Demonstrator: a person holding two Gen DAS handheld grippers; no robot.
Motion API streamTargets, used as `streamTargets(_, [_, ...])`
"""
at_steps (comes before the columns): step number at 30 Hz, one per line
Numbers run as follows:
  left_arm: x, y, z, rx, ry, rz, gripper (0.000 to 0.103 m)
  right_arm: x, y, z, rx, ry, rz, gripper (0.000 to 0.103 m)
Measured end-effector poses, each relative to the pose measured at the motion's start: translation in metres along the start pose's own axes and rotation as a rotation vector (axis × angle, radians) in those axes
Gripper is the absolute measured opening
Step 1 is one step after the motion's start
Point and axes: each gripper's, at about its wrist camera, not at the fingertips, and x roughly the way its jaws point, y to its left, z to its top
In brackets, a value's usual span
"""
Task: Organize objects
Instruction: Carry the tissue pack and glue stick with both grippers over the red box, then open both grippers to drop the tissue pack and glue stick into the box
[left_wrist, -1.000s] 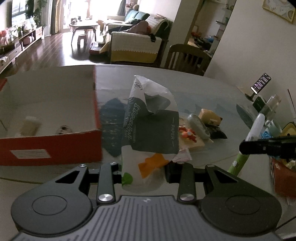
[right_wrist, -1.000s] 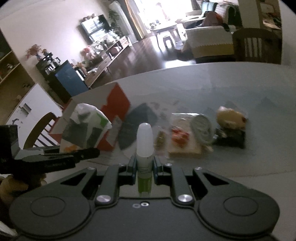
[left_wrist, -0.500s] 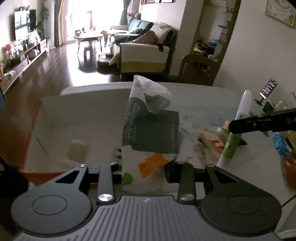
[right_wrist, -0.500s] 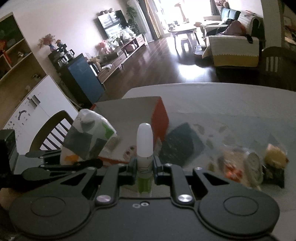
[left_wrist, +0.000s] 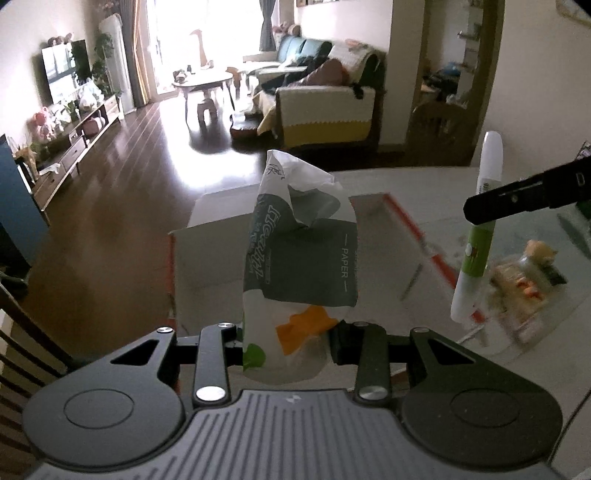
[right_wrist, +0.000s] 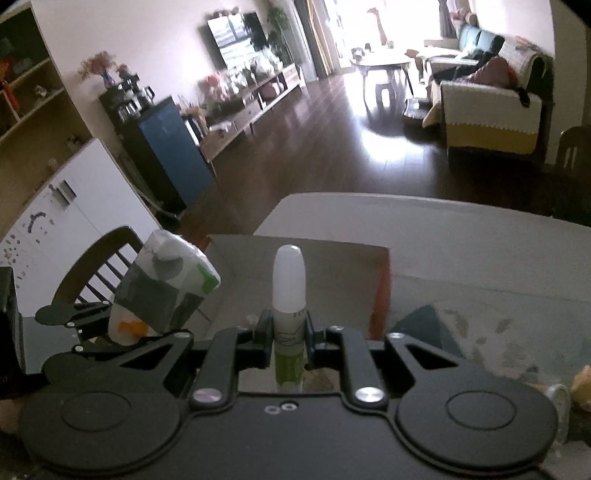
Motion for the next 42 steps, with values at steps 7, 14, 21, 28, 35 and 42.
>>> streamTargets(7, [0.05,0.021,0.0,0.029,0.106,0.077,0.035,0.056,0.018,-0.005,-0.011,0.098,-0.028,0.017])
streamTargets(14, [0.087,0.022,-0.006,0.083,0.207,0.096,0.035,0.1,0.027,-0.01,-0.008,0.198,-0.038,0.017])
streamTargets(21, [0.102,0.015,-0.011,0.151,0.246,0.13,0.036,0.128,0.021,-0.017,0.011,0.254,-0.063,0.017])
streamTargets(28, [0.114,0.001,-0.01,0.203,0.266,0.147,0.036,0.147,0.021,-0.024,0.006,0.29,-0.088,0.017])
streamTargets(35, [0.131,-0.01,-0.018,0.213,0.337,0.118,0.036,0.151,0.018,-0.034,0.007,0.31,-0.088,0.022])
streamTargets(42, [0.125,-0.003,-0.019,0.176,0.341,0.09,0.054,0.141,0.014,-0.034,0.016,0.294,-0.068,0.03])
